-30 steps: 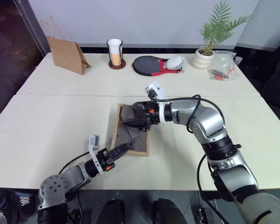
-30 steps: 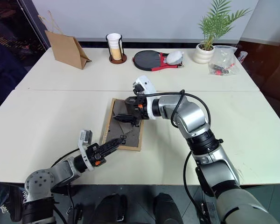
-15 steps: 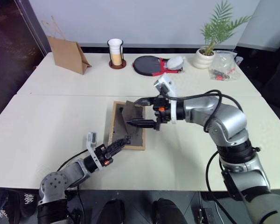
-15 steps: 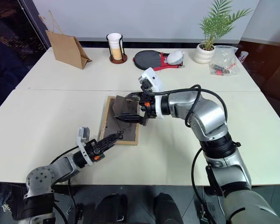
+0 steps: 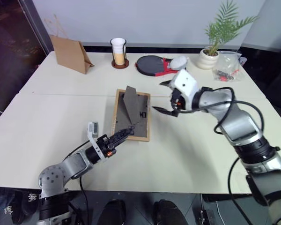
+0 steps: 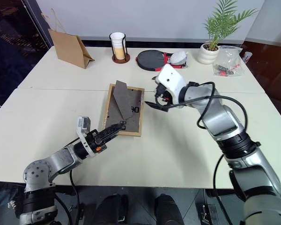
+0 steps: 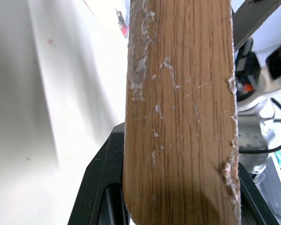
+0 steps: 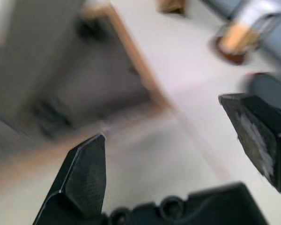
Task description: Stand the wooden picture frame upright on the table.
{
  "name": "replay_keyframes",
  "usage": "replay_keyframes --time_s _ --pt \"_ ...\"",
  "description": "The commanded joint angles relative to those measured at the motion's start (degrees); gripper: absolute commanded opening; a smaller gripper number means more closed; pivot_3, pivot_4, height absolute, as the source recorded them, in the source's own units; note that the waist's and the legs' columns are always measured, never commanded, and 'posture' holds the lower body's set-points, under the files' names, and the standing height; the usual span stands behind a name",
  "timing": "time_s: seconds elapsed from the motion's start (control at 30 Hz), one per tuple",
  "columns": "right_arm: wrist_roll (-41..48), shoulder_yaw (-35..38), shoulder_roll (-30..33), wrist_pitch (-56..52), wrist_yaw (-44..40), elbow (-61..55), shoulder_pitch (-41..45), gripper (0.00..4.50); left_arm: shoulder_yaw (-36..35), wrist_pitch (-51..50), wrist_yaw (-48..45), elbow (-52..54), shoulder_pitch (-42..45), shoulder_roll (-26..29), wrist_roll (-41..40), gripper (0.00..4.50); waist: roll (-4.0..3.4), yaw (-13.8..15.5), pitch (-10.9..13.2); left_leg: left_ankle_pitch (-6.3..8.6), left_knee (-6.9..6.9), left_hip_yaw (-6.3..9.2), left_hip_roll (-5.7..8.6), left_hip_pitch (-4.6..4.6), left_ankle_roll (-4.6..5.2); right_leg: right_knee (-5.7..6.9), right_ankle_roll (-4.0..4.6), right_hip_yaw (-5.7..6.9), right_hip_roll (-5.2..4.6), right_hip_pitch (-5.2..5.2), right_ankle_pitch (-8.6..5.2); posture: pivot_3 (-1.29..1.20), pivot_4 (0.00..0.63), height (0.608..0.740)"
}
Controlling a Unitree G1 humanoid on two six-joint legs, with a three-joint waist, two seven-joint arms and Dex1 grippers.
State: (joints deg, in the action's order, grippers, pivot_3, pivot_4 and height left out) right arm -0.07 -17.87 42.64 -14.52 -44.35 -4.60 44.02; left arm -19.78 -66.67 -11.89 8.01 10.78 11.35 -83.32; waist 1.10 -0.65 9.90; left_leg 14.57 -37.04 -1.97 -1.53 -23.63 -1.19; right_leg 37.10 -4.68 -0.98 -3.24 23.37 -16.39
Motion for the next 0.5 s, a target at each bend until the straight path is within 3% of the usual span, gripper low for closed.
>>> replay_keyframes --time_s 0.03,0.17,0.27,0.5 --pt "-5.17 2.16 2.46 16.86 0.89 3.69 -0.84 4.45 1.05 1.02 2.29 3.73 0.24 0.56 -5.85 1.09 0.0 -0.22 0.0 0.0 -0.01 -0.02 0.0 0.0 0.0 0.0 -0.01 -0.01 0.02 0.0 0.0 0.0 0.15 0.74" --pt "-16.19 0.0 3.02 41.44 9.74 14.27 -0.09 4.45 2.53 2.19 5.95 5.06 -0.1 1.06 -11.24 1.09 0.0 -0.33 0.01 -0.02 -0.06 -0.05 -0.1 0.04 -0.01 0.06 -0.03 -0.05 0.2 -0.02 0.01 0.0 0.15 0.74" --pt "-27.36 -2.6 0.87 55.13 21.1 21.97 1.47 4.45 4.21 3.51 8.79 5.9 -0.43 1.64 -14.99 1.09 0.01 -0.47 0.01 -0.05 -0.1 -0.1 -0.17 0.13 -0.06 0.11 -0.03 -0.16 0.4 -0.05 0.01 0.0 0.15 0.74" --pt "-47.18 -6.17 -4.34 66.41 45.11 31.8 5.82 4.45 7.84 7.19 13.55 7.47 -1.32 4.02 -21.1 1.09 0.01 -0.23 0.01 -0.32 -0.1 -0.11 -0.25 0.17 -0.53 0.17 -0.02 -0.28 0.57 -0.04 0.0 0.0 0.15 0.74"
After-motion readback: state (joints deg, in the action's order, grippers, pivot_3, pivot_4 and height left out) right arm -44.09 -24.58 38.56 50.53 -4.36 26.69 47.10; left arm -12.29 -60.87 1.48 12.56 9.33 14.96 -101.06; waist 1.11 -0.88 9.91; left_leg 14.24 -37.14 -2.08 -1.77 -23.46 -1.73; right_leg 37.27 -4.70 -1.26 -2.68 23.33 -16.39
